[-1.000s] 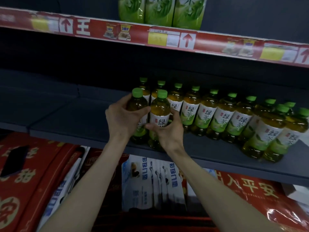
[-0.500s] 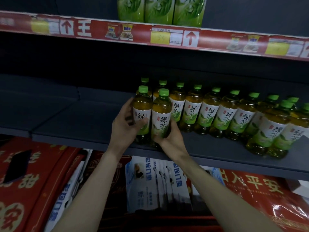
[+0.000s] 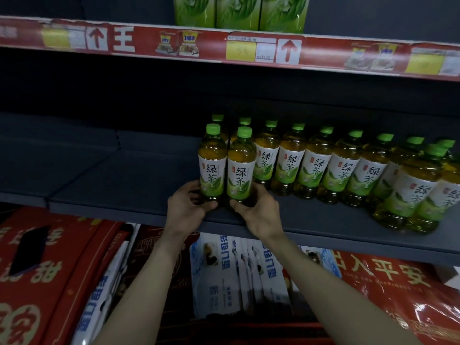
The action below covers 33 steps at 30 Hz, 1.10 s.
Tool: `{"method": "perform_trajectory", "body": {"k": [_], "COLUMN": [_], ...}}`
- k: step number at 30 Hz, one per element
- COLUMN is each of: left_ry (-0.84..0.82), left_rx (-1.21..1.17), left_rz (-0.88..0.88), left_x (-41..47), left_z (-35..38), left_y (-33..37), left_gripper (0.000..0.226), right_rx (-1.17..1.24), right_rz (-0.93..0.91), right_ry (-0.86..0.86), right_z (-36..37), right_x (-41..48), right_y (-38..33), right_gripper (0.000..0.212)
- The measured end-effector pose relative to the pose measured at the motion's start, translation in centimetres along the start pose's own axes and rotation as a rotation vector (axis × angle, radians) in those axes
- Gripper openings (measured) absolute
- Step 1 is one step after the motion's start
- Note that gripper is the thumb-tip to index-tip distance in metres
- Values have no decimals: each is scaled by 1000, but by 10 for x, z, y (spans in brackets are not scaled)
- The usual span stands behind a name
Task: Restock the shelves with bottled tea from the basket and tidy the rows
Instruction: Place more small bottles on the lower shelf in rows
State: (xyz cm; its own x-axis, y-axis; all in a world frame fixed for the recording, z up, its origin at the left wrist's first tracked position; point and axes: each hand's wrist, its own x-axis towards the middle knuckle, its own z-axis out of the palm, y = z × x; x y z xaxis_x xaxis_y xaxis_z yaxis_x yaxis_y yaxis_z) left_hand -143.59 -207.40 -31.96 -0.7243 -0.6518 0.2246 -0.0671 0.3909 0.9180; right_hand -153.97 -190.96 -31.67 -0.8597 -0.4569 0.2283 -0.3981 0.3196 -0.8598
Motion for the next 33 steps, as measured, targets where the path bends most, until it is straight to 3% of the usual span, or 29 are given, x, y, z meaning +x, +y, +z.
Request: {"method": "perform_trajectory", "body": {"k": [24,33], "left_ry": [55,96], "left_rx": [137,171], "left_rz": [119,132], "left_x": [1,-34], "left_z": [16,13], "left_y": [-6,25], "left_gripper": [60,46], "right_rx": [-85,-110], "right_rz": [-29,-33], "right_ry": [63,77], "right_z": [11,-18], "right_x": [13,-29], "right_y": [6,2], "right_gripper": [68,50]}}
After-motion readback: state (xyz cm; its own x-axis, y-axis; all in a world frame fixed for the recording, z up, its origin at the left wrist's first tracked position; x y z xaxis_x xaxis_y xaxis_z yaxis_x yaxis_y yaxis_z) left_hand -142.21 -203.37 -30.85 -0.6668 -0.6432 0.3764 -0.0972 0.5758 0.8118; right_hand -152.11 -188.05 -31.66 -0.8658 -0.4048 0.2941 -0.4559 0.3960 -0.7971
